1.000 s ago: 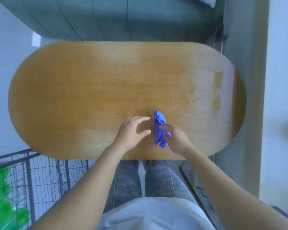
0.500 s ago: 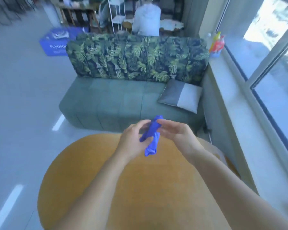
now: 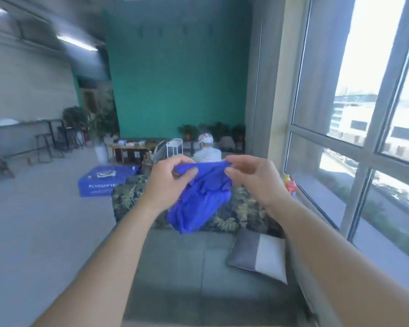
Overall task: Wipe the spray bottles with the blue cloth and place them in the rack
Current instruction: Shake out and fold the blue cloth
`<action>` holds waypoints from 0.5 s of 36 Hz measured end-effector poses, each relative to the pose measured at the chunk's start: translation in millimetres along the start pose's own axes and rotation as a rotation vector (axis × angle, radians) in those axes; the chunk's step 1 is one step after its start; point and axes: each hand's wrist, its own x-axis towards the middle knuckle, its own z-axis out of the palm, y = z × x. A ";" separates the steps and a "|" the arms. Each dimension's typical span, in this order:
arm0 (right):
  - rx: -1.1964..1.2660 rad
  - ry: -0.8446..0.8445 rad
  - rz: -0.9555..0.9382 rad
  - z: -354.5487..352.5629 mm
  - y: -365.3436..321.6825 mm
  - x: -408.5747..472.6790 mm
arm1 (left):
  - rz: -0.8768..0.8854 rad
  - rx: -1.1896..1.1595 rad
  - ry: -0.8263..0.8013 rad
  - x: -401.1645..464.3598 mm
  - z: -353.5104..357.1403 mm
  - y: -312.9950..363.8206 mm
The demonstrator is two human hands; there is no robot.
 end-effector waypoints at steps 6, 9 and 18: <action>-0.407 -0.076 -0.153 3.2 -50.6 38.2 | 0.127 0.101 -0.120 51.1 -40.6 40.5; -0.497 -0.119 -0.176 -0.9 -75.4 51.0 | 0.171 0.127 -0.118 63.3 -55.0 54.8; -0.806 -0.199 -0.278 -4.2 -95.4 76.3 | 0.148 0.356 -0.169 80.9 -78.5 59.2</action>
